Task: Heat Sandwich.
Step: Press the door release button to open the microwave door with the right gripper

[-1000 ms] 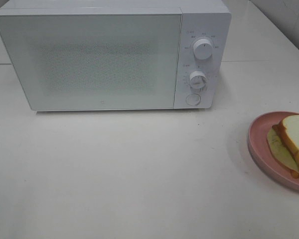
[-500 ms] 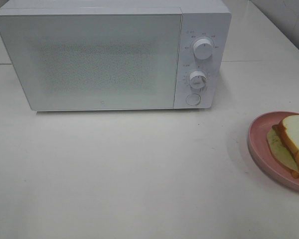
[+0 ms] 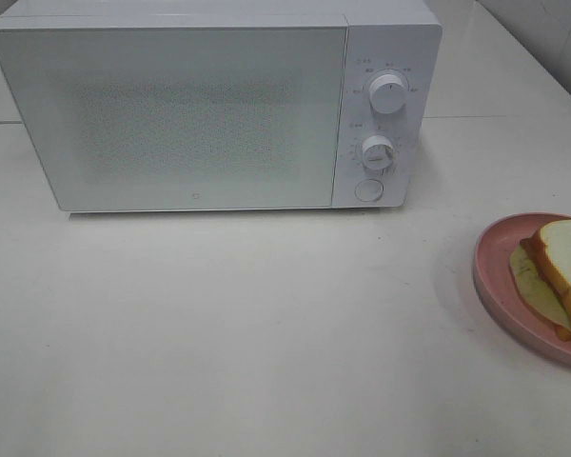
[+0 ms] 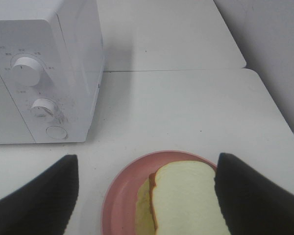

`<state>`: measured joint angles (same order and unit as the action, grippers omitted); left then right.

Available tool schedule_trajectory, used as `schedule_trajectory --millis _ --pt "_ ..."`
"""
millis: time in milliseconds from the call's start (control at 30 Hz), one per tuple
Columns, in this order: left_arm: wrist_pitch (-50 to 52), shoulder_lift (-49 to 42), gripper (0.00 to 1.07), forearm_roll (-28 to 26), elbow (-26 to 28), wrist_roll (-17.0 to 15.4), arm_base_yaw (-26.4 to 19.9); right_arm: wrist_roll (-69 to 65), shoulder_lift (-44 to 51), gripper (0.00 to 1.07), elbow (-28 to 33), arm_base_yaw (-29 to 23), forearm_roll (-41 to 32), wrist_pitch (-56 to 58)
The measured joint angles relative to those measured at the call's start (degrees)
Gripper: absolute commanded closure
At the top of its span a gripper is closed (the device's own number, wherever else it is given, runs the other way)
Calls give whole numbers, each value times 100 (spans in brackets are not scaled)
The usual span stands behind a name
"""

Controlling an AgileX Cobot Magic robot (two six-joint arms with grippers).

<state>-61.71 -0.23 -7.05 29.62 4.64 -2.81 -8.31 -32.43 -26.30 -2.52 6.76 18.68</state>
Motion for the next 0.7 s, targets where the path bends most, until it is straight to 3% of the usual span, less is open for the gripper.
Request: schedule_trajectory --millis 433,700 --pt "0 0 9 0 0 0 0 0 -1209 32 34 0 0 -1003" --pt "0 0 9 0 0 0 0 -80 -2074 32 34 0 0 -2183"
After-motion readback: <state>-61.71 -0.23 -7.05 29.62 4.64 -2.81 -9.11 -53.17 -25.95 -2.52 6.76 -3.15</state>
